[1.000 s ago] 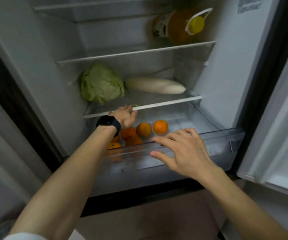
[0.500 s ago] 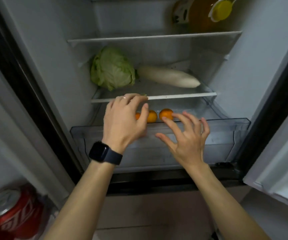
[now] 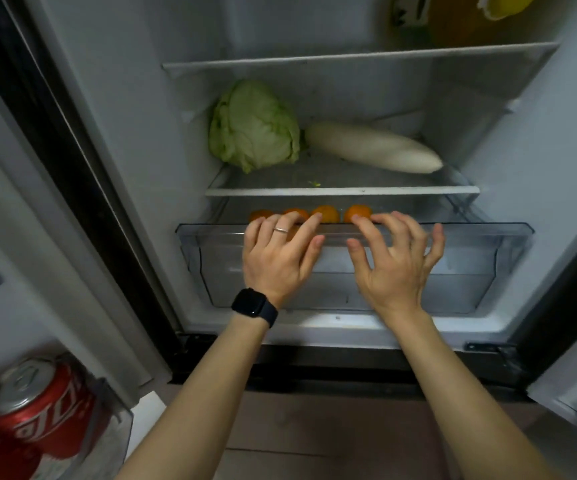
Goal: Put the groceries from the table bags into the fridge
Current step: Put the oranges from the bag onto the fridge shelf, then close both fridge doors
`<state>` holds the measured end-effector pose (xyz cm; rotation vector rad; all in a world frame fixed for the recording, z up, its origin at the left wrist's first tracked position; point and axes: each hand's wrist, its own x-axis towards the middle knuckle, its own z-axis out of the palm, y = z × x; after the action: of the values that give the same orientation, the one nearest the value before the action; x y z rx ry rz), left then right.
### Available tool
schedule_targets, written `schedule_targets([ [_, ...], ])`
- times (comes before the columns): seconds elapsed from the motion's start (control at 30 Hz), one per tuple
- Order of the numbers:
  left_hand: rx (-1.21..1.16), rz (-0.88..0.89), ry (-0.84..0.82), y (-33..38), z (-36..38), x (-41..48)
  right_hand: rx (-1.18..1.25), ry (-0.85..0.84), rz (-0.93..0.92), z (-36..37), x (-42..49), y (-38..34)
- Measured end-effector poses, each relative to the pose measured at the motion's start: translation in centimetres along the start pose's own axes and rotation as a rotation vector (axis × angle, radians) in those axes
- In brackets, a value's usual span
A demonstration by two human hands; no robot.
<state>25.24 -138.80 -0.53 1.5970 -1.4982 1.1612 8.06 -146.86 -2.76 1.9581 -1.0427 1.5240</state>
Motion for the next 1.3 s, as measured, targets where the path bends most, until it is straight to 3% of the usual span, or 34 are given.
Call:
schedule_targets([
  [0.17,-0.045,-0.031,-0.072,-0.7,2.8,1.7,0.019,-0.086,0.051,2.8,1.3,0.5],
  [0.37,-0.089,-0.131,-0.291,-1.2,6.5,2.7,0.023,-0.292,0.098,5.6,3.0,1.2],
  [0.57,-0.097,-0.175,-0.239,-1.1,8.3,2.8,-0.022,-0.298,0.093,7.0,3.2,1.5],
  [0.7,-0.079,-0.171,-0.292,-1.2,8.0,3.0,-0.089,-0.385,0.093,5.9,3.9,1.2],
  [0.83,-0.089,-0.175,-0.447,-0.9,6.2,3.9,-0.092,-0.717,0.081,2.2,6.3,0.7],
  [0.93,-0.112,-0.156,-0.691,-1.0,3.9,4.9,-0.058,-0.758,0.115,-2.0,7.4,0.0],
  [1.0,-0.134,-0.145,-0.771,-1.0,2.1,5.3,-0.021,-0.726,0.16,-5.9,7.3,-0.5],
  [1.13,-0.298,-0.062,-0.69,1.4,-2.8,4.6,0.029,-0.629,0.25,-15.2,4.8,-1.1],
  [1.3,-0.652,0.046,-0.525,9.7,-9.1,3.1,0.063,-0.494,0.428,-26.7,0.8,-0.6],
])
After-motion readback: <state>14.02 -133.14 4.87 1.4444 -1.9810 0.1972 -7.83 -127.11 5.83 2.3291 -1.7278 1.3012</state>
